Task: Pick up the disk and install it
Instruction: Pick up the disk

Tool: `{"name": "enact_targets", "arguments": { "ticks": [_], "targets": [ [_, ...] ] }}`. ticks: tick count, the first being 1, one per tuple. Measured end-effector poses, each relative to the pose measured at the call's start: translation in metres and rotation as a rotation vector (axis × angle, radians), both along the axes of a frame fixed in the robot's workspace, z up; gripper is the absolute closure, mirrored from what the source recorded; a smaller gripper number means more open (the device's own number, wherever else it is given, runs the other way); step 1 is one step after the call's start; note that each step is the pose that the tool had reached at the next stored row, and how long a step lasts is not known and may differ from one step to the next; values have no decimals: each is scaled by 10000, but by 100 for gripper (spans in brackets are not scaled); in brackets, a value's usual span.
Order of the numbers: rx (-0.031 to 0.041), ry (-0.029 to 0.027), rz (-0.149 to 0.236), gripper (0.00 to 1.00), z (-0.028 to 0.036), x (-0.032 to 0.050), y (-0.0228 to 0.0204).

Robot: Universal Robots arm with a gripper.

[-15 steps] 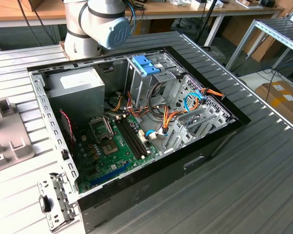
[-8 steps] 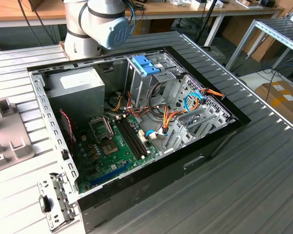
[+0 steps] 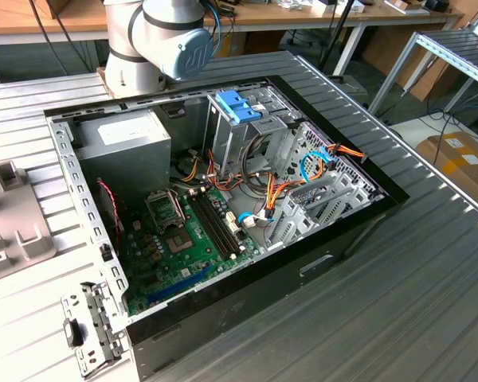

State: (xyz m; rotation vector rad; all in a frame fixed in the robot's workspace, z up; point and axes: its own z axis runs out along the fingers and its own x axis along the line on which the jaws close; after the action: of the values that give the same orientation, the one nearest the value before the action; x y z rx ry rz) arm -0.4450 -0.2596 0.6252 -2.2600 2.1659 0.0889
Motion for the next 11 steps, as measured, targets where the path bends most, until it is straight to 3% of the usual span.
{"name": "enact_targets", "arguments": {
  "ticks": [11],
  "targets": [
    [-1,1,0,63,65,0,0]
  ]
}}
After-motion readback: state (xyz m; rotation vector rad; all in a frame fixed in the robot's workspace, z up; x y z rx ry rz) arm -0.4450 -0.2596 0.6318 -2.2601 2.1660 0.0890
